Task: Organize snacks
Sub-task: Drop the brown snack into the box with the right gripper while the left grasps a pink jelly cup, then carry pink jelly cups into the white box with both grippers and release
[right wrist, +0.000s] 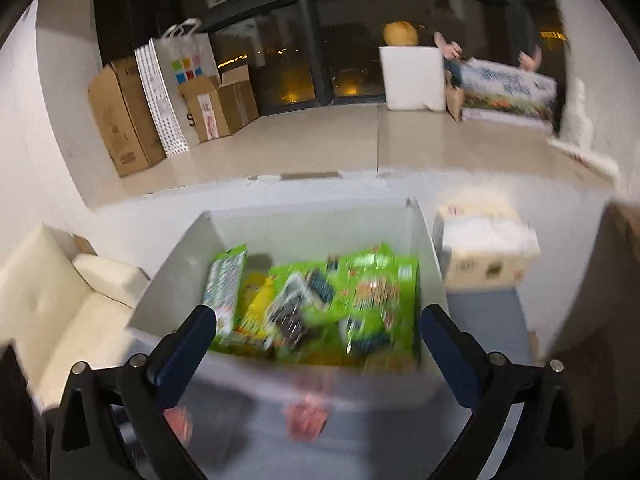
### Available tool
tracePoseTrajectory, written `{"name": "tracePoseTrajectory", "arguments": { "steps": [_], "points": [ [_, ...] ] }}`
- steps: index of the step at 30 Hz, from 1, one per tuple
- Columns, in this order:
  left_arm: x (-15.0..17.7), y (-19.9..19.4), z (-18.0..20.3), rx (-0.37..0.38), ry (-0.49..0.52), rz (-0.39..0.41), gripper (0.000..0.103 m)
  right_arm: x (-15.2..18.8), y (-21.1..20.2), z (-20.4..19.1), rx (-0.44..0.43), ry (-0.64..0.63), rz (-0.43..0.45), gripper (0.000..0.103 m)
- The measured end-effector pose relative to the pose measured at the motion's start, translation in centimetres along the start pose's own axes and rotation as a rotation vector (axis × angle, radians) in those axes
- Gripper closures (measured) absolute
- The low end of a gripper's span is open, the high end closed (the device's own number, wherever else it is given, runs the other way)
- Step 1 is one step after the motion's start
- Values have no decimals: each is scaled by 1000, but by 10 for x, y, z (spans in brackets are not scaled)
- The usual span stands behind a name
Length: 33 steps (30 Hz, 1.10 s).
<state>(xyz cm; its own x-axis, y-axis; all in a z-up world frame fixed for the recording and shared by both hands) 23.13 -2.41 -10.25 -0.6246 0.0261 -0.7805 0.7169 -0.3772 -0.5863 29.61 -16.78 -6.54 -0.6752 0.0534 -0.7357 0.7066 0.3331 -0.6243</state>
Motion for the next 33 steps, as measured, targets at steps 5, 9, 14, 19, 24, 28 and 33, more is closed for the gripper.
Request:
{"name": "tracePoseTrajectory", "arguments": {
  "steps": [5,9,14,19,24,28,33],
  "points": [
    [-13,-18,-2,-6,10,32,67,59,6,4,34,15,-80,0],
    [-20,-15,-1,-4,6,42,67,86,49,5,48,-24,-169,0],
    [-21,-9,-6,-2,-9,35,67,101,87,8,94,-46,-252,10],
    [-17,-7,-8,3,-25,34,67,109,98,4,32,-35,-294,67],
    [-16,-11,-6,14,-26,39,67,100,61,1,-33,6,-222,67],
    [-25,-19,0,20,-17,65,67,65,10,-6,-71,-8,-85,67],
    [-56,-20,-3,7,-15,101,67,8,-15,-12,-75,-23,22,67]
  ]
}}
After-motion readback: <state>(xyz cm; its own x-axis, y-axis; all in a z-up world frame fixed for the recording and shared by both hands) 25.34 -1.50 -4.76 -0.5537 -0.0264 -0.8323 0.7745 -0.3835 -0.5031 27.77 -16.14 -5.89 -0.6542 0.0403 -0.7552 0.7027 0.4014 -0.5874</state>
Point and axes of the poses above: each gripper's, at about its wrist camera, not at the fingertips, and y roughly the way its jaws point, z to its right, x to its underside, the point moved 10 cm from there along y, roughly the way its jaws point, and after that the axes turned 3 degrees about y, right-handed, at the moved point
